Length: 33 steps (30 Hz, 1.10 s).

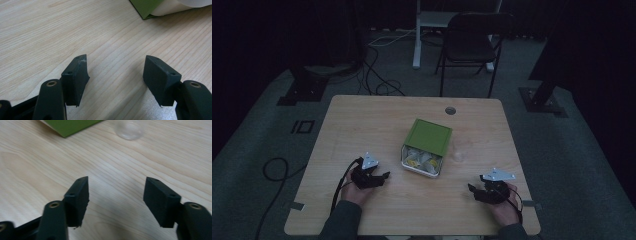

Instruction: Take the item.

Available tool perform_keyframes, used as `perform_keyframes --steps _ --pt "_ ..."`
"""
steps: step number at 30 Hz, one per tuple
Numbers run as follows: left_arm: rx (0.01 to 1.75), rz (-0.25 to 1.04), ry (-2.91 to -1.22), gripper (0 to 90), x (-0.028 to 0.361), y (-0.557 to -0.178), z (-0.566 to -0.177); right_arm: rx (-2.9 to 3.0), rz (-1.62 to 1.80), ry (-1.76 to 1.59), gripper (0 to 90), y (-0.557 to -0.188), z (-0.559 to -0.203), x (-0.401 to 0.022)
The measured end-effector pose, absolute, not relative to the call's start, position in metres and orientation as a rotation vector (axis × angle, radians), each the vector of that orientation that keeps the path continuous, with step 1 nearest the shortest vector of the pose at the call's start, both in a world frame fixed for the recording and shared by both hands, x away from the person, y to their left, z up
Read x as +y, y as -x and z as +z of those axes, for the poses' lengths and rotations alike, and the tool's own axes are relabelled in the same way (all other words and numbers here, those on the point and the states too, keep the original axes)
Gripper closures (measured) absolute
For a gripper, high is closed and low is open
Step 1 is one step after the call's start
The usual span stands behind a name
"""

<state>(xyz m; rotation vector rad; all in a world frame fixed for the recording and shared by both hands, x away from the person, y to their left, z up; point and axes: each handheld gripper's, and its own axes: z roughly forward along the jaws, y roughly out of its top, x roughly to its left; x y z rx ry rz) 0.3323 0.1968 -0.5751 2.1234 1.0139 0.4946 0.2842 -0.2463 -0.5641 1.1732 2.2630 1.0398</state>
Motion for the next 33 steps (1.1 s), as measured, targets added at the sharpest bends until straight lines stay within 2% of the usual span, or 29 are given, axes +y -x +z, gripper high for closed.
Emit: perform_keyframes --steps 8,18,33 --pt "1.014 0.495 -2.124 37.5 0.197 -0.332 -0.575 2.318 1.105 -1.075 43.5 -0.281 -0.554 -0.231" --pt "1.014 0.495 -2.124 37.5 0.197 -0.332 -0.575 2.342 1.202 -0.987 55.7 -0.281 -0.542 -0.209" --pt "1.014 0.495 -2.125 37.5 0.197 -0.332 -0.575 2.406 1.277 -0.875 65.5 -0.281 -0.535 -0.170"
